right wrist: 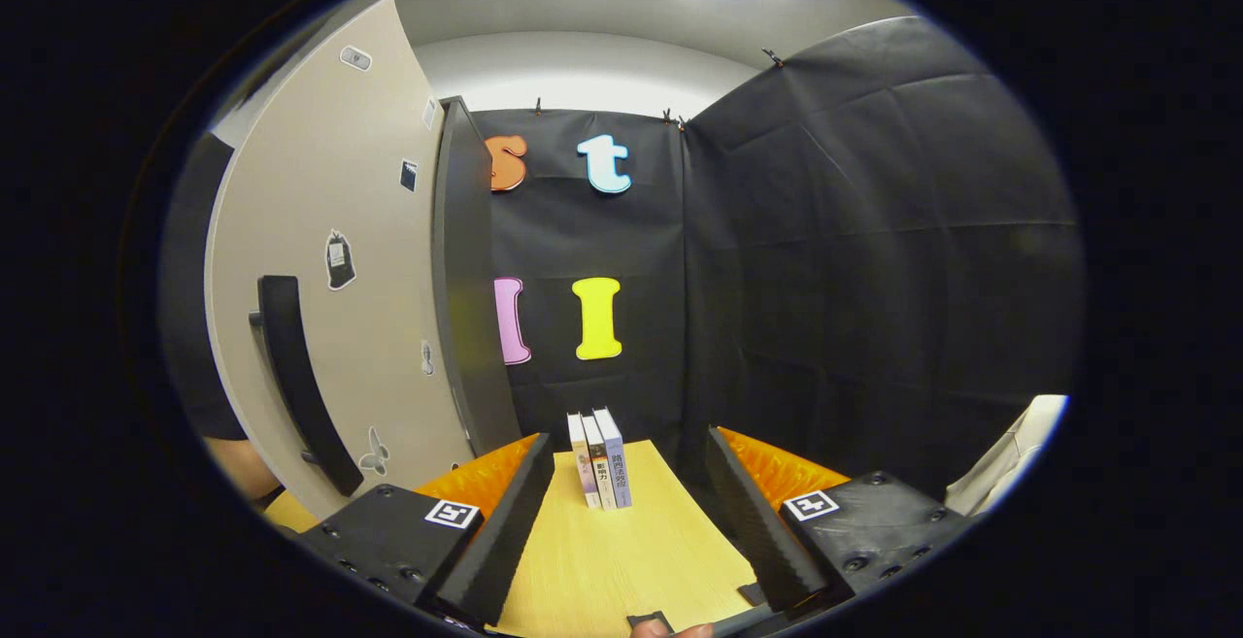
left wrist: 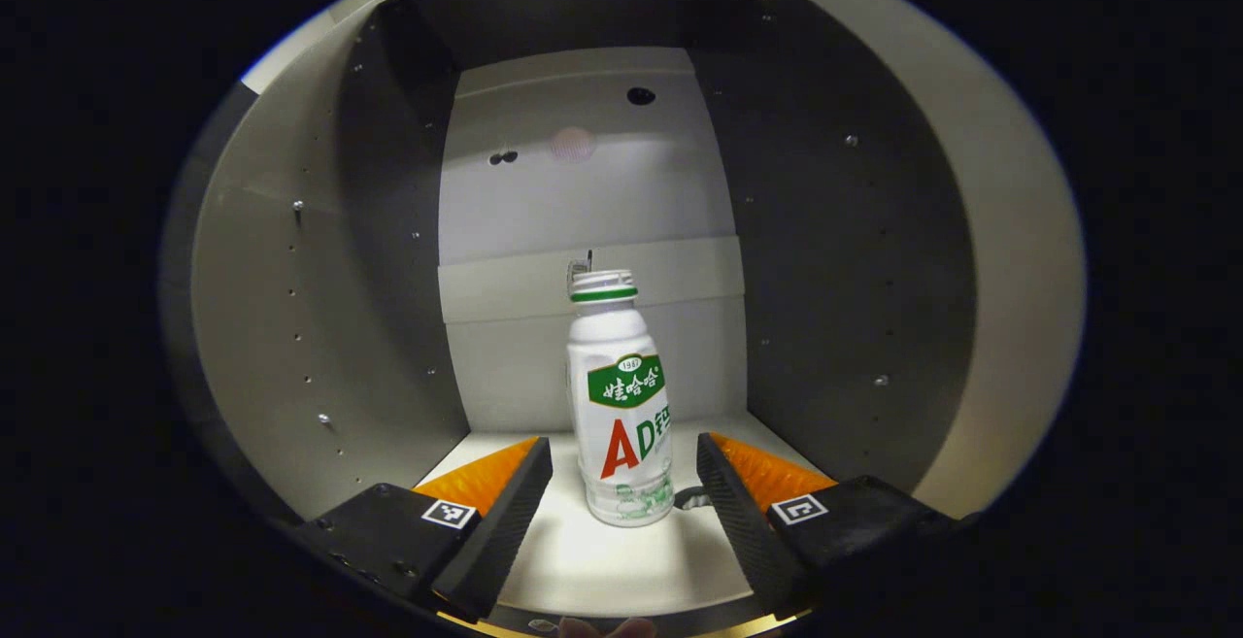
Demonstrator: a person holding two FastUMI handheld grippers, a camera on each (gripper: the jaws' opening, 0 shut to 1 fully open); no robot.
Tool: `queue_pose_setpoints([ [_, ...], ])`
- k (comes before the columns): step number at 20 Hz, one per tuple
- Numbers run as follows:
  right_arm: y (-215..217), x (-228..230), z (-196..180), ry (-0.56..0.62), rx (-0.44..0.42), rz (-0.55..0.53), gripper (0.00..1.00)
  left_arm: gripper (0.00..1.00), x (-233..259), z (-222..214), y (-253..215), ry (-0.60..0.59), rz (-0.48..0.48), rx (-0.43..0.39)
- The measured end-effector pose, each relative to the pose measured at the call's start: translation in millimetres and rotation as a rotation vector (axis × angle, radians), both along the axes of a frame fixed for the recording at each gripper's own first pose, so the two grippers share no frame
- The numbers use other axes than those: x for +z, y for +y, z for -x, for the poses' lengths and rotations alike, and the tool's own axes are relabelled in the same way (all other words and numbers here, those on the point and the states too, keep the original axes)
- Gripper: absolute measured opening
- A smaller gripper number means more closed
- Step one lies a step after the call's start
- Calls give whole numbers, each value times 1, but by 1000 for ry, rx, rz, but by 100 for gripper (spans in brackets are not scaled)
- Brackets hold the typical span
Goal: Open the cabinet door with the right hand, grasp the bottle in the cabinet with the left hand and place it on the coaster, then close the cabinet door with the right hand.
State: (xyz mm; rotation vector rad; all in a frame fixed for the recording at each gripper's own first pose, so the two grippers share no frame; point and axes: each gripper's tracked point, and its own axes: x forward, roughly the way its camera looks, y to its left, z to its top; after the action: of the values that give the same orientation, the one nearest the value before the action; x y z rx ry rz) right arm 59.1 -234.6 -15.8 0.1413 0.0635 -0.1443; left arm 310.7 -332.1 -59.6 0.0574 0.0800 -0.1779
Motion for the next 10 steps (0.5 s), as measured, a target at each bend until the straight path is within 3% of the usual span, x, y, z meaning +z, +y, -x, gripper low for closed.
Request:
queue_pose_setpoints([
  [4,-10,-2,1,-1,-18,2,98,95,-2,-30,-1,1,38,37],
  [9,-19,-2,11,-14,-38,4,98,95,-24,-51,-1,88,76,46],
  [10,-21,-2,12,-15,-45,9,98,86,-21,-47,-6,80,87,40],
])
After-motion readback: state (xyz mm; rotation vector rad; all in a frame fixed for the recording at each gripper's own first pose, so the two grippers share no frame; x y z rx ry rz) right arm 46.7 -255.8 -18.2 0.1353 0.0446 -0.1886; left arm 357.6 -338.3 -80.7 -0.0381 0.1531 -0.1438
